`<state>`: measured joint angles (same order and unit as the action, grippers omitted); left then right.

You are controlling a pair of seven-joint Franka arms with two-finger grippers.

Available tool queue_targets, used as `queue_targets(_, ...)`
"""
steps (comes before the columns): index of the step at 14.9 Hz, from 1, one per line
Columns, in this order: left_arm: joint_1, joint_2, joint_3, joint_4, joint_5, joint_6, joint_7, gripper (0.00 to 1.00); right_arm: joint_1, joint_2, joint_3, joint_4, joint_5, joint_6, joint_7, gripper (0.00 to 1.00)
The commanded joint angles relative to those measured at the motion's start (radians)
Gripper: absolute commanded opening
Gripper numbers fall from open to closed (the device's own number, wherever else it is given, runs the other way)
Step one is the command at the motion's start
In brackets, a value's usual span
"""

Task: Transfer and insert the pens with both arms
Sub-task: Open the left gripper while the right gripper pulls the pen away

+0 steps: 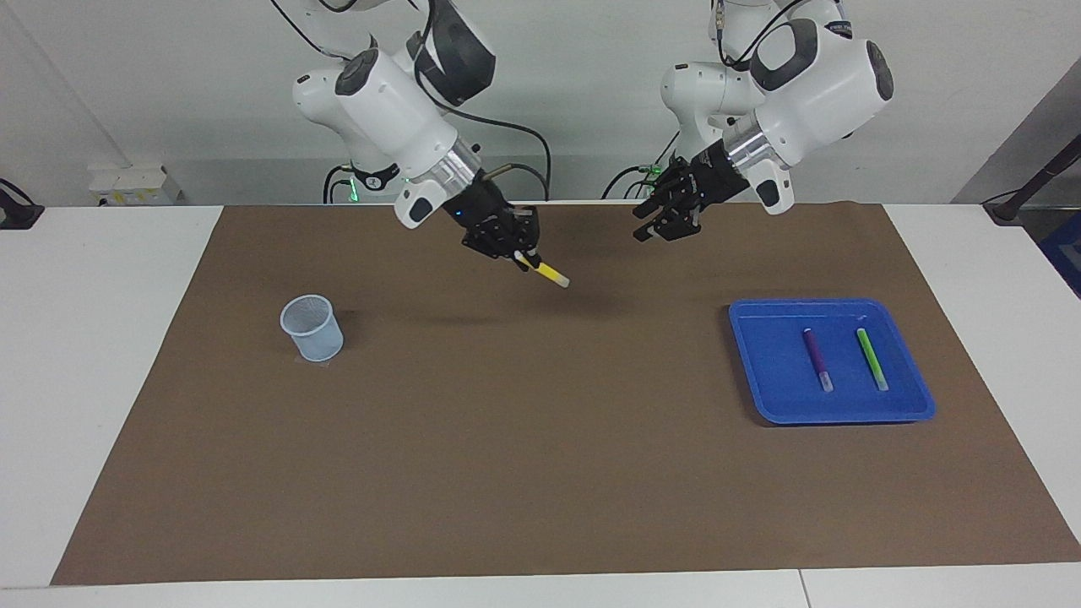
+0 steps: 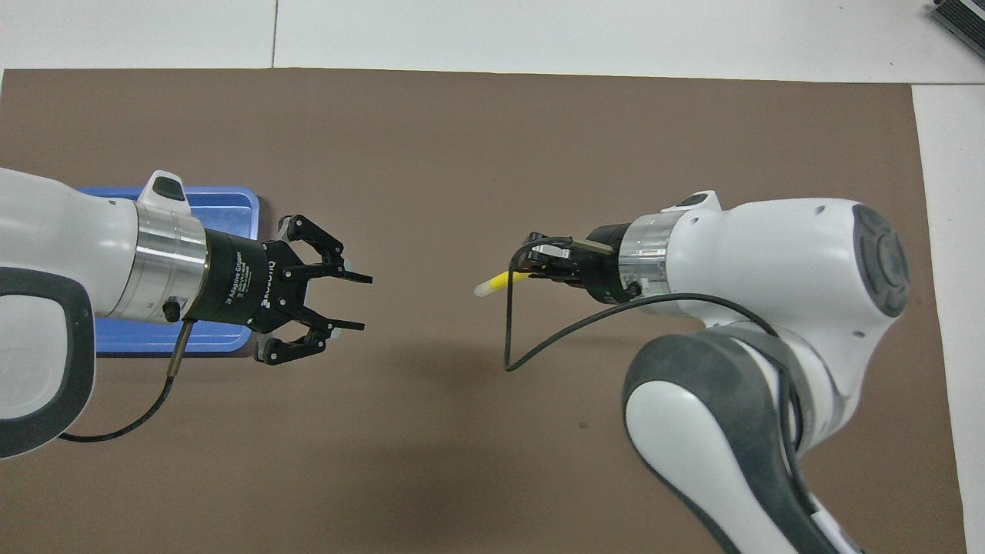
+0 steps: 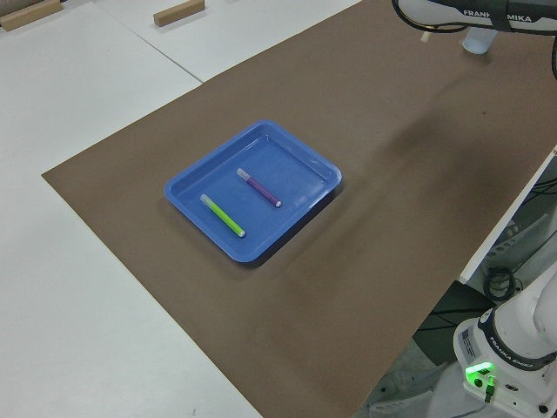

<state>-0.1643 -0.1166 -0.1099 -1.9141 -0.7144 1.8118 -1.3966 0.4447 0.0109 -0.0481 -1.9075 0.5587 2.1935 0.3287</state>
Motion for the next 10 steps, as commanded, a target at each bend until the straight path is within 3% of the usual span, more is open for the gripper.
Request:
queue_targets(1, 0.009, -0.041, 0.009, -0.04, 0.094, -0.037, 0.19, 0.47, -0.093, -0.019, 0.011, -0.002, -0.153, -0.122, -0.147, 0.0)
queue_targets(5, 0.046, -0.046, 0.013, -0.039, 0.242, -0.107, 0.528, 0.44, -0.228, -0.035, 0.011, 0.001, -0.422, -0.288, -0.425, 0.0)
queue_targets(10, 0.15, -0.045, 0.013, -0.034, 0.423, -0.118, 0.985, 0.44, -0.317, -0.043, 0.013, -0.001, -0.632, -0.357, -0.69, 0.0)
